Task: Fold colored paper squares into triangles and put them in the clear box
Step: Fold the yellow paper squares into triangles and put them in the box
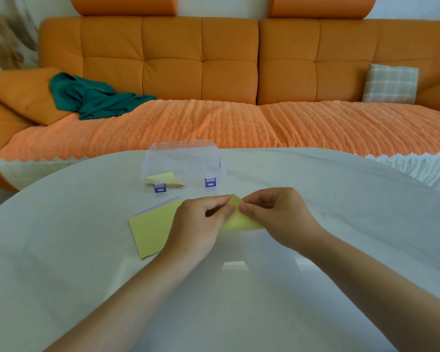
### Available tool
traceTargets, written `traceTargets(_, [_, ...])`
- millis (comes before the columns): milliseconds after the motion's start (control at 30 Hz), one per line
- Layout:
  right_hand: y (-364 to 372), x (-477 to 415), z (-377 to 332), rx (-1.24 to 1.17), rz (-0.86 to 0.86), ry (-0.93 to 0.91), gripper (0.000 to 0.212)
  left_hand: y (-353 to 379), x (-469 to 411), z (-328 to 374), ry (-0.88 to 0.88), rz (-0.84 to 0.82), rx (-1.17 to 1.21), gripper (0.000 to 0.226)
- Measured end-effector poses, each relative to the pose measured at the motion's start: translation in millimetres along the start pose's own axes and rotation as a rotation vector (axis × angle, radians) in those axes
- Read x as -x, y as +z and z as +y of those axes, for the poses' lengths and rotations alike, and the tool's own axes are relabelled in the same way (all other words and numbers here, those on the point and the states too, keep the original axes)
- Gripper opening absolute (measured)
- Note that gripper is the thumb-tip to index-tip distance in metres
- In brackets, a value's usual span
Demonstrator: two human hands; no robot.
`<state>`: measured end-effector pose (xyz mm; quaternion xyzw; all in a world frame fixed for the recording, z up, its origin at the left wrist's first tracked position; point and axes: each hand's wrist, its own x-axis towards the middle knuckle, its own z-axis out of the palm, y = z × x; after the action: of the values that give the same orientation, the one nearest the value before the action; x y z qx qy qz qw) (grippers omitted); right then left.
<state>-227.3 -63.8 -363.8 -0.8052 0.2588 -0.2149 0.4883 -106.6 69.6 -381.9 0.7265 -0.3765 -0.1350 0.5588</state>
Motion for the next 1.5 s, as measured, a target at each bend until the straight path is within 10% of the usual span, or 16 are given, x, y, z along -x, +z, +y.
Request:
traceTargets(300, [12, 15, -8, 0.576, -0.003, -0.213, 0.031, 5, 3, 1, 0.069, 0.054, -0.107, 0.028])
traceTargets(933, [3, -2, 0, 0.241, -0.045, 0.114, 0.018, 4, 4, 0, 0.010, -0.111, -0.259, 0.024])
traceTargets(1100, [4, -6, 5, 0.316, -0.126, 0.266, 0.012, -6, 5, -2, 0.098, -0.214, -0.639, 0.033])
traceTargets(1500, [19, -2, 1, 0.683, -0.090, 0.154, 0.018, -11, 14, -3, 0.293, -0.464, -0.650, 0.032])
